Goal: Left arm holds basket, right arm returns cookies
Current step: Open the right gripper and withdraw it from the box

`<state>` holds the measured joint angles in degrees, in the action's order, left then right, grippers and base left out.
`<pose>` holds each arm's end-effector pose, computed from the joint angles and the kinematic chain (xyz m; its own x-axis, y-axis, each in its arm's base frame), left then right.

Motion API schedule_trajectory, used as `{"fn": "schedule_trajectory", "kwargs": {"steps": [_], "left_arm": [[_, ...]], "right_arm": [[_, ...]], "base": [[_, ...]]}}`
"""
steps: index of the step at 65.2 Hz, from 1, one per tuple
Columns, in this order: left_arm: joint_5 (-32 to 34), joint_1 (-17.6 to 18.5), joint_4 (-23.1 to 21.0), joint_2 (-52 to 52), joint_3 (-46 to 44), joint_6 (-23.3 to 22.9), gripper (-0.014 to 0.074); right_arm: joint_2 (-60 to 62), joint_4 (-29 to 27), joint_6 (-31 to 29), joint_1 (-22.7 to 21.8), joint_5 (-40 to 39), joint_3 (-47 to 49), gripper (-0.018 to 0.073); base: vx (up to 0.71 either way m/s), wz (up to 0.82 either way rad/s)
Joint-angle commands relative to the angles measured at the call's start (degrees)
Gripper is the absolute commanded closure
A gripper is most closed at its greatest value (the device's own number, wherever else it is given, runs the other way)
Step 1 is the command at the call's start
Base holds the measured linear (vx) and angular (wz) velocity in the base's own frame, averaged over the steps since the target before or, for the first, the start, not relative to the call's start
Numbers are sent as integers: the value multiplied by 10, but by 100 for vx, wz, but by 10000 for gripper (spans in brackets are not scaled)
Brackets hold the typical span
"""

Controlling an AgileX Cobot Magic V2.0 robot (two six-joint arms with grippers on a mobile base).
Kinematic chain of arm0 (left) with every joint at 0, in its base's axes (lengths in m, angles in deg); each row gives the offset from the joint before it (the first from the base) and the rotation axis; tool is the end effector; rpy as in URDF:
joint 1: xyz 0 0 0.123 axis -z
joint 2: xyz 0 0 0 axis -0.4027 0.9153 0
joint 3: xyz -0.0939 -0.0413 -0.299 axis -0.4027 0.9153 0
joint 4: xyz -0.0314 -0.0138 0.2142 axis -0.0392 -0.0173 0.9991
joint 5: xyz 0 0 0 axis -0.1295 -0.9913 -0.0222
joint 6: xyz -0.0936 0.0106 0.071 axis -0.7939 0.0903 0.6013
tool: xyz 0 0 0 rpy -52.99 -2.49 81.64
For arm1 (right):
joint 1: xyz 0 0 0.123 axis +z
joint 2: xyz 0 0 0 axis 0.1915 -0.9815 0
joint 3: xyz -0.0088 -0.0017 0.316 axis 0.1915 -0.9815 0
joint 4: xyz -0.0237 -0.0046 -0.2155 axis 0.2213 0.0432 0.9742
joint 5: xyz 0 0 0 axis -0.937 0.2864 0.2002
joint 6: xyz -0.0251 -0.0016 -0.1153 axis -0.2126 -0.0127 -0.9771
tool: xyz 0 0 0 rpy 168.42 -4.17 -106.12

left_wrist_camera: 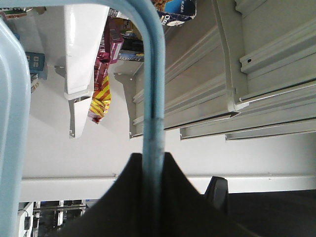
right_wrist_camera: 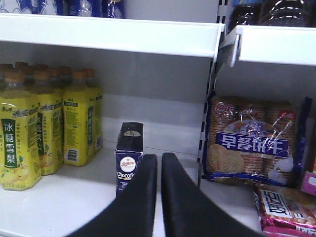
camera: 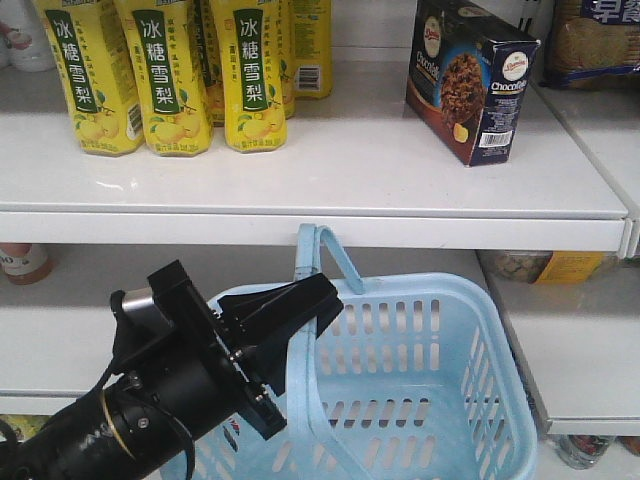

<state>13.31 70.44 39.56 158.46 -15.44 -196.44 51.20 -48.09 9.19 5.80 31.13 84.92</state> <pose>0.1641 -0.1966 0.3154 -0.8229 -0.5276 0.2111 -0.0455 -0.3092 -0.9499 0.0345 -0.0047 0.4619 0.0866 -0.0377 -0.9955 -0.1657 0.9848 -0.0517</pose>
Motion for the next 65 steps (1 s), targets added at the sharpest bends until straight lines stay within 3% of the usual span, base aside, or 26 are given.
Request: {"fn": "schedule_trajectory", "kwargs": {"steps": [1,40,65], "left_arm": [[144,-4,-34,-18,-16,4,596],[144,-4,-34,-18,-16,4,596],[144,-4,-34,-18,-16,4,596]], "right_arm": [[21,12,-4,-3,-7,17,570],[181,12,-4,-2,247,15,570],[283,-12,-4,-2,99,-211,570]], "base": [[0,0],[0,0],[0,0]]}}
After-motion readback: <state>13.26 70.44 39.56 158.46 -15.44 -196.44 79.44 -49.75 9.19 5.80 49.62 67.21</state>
